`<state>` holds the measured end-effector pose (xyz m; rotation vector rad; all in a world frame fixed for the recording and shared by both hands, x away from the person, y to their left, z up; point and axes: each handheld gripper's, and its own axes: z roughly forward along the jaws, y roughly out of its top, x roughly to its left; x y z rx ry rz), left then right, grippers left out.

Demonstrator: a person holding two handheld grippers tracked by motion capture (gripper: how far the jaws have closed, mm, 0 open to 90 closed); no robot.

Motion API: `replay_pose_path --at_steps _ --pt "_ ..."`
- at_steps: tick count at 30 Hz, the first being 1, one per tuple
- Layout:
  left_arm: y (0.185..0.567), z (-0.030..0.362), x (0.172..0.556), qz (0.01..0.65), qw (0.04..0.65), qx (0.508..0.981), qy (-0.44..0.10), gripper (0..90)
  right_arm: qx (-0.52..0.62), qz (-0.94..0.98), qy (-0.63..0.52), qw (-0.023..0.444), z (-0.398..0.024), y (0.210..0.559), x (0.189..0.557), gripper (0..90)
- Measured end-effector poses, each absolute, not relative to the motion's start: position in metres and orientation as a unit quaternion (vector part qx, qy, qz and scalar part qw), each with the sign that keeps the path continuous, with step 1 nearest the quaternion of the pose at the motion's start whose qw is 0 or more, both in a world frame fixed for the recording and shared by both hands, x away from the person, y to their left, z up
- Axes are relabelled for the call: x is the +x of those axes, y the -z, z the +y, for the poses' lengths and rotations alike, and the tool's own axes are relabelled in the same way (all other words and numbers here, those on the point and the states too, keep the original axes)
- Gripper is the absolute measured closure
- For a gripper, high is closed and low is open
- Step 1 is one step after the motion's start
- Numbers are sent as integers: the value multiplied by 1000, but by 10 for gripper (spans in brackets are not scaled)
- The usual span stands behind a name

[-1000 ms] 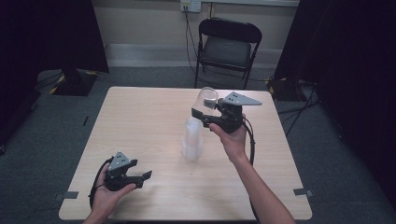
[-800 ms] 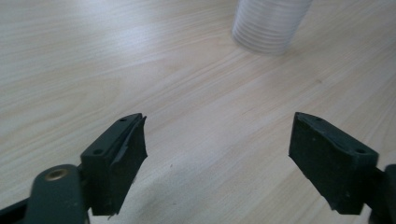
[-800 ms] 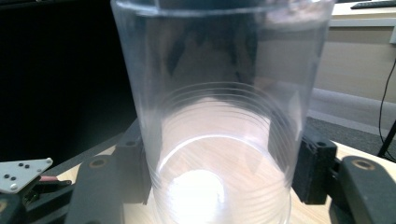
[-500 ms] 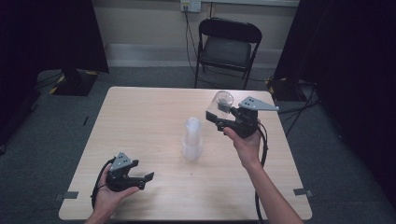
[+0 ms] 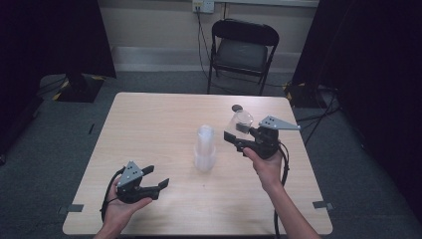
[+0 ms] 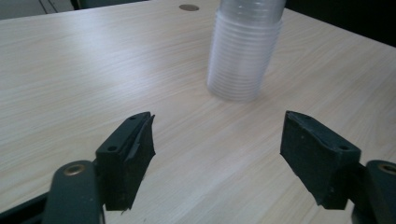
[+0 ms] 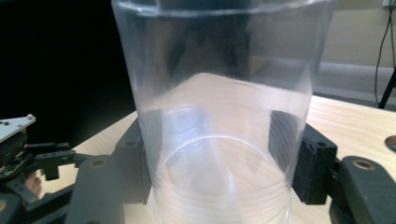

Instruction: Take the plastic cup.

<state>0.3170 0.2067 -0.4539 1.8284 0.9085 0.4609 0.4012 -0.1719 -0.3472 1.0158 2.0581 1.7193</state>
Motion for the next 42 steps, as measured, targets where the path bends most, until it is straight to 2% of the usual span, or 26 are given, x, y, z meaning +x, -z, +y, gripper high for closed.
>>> replay_pose_path --at_steps 2,9,18,25,30,42 --pt "453 202 317 359 508 762 -182 340 351 713 -593 132 -172 350 398 358" --pt "444 179 320 315 530 769 -169 342 359 718 -584 120 -171 367 385 356" --pt "434 163 327 297 541 767 -175 362 365 721 -580 104 -174 380 374 356" --pt "434 136 327 280 549 765 -184 322 382 706 -595 40 -176 392 366 358" --pt "433 126 328 263 564 767 -155 425 387 701 -598 18 -175 395 364 359" --pt "439 115 321 241 579 763 -158 389 380 710 -593 -22 -157 401 354 361"
